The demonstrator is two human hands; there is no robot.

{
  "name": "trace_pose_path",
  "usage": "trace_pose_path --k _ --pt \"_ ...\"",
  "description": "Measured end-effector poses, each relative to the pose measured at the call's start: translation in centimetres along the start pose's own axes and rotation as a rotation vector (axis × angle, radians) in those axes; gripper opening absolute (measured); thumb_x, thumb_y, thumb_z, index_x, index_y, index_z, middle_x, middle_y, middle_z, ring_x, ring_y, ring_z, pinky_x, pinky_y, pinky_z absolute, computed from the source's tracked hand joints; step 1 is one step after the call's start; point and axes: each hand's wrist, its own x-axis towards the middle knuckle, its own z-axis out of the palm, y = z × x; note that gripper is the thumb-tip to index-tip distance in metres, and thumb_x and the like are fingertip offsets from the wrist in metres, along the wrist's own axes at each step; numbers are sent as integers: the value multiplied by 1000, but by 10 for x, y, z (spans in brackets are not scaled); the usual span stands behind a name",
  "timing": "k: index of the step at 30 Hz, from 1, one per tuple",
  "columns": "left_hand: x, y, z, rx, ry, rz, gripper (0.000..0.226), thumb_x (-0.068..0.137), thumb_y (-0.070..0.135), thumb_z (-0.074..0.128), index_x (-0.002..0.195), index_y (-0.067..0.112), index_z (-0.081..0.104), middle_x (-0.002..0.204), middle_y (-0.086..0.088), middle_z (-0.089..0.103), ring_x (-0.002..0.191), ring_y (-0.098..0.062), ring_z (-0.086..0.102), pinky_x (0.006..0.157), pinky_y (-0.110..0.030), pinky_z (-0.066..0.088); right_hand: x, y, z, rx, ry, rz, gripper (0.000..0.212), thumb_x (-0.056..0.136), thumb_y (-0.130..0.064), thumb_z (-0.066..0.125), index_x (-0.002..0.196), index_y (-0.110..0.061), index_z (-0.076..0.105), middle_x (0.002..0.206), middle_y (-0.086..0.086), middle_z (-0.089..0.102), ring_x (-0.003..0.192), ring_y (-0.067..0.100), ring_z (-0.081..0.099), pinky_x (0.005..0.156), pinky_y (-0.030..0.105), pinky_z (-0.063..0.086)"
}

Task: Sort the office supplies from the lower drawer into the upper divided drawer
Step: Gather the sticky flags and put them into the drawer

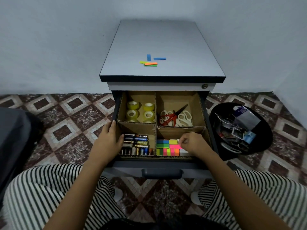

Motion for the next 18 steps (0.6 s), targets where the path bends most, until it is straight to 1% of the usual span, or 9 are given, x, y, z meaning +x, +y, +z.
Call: trace_pose_path --k 2,6,10,14,18 --pt "-1 1 0 -11 0 1 65 97 32 46 150 7 17 154 -11 18 134 -31 34 103 -42 38 0 1 1 -11 26 -4 18 87 -5 54 85 -6 72 93 3 70 80 9 59 66 11 39" --pt "-2 2 0 -26 -1 -6 65 97 31 46 150 7 17 154 -10 18 134 -31 35 103 -43 38 1 2 4 -46 51 9 20 89 -4 52 84 -8 71 96 4 69 88 16 63 70 18 43" --pt "-2 2 0 -29 -5 -8 65 97 31 46 150 8 17 154 -10 17 135 -31 34 104 -42 37 2 4 5 -63 48 12 18 89 -6 53 83 -10 70 97 4 69 89 18 64 74 22 48" --pt "-2 2 0 -34 -6 -5 65 97 31 46 150 8 17 154 -10 17 135 -31 34 104 -42 37 2 3 6 -60 40 -16 16 87 -7 56 85 -10 72 96 5 70 92 19 64 83 29 52" --pt "-2 3 0 -37 -2 -6 65 97 31 47 150 7 17 154 -11 18 134 -31 34 105 -41 36 2 2 6 -91 24 -41 13 86 -7 59 87 -9 72 95 6 71 92 18 64 82 27 50"
